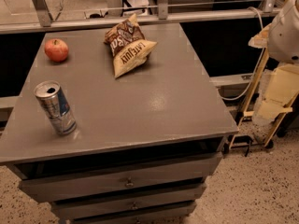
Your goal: Knock redbull can over
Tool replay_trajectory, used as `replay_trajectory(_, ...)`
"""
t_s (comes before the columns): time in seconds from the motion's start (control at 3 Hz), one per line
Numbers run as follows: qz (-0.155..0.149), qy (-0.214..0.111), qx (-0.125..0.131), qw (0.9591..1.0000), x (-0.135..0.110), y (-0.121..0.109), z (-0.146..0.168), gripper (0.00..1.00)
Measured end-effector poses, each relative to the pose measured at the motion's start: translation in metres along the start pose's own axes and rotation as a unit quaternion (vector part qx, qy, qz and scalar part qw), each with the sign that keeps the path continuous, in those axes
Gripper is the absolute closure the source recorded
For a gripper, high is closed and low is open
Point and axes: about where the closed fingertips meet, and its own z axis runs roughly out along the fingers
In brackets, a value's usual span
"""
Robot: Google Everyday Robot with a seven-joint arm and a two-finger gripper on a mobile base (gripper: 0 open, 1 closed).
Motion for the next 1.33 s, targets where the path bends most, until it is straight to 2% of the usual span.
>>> replay_trajectory(0.33,0.0,0.0,0.0,1.0,0.0,0.0,0.0,0.0)
replay_trajectory(0.67,-0.019,-0.012,-0.003,0.9997,-0.02,-0.003,0.011,0.0)
replay_trajectory(1.0,-0.081,-0.045,-0.019,0.9955,-0.091,-0.006,0.04,0.0)
replay_trajectory(1.33,-0.154,-0.087,-0.04,0.9834,-0.186,-0.004,0.068,0.0)
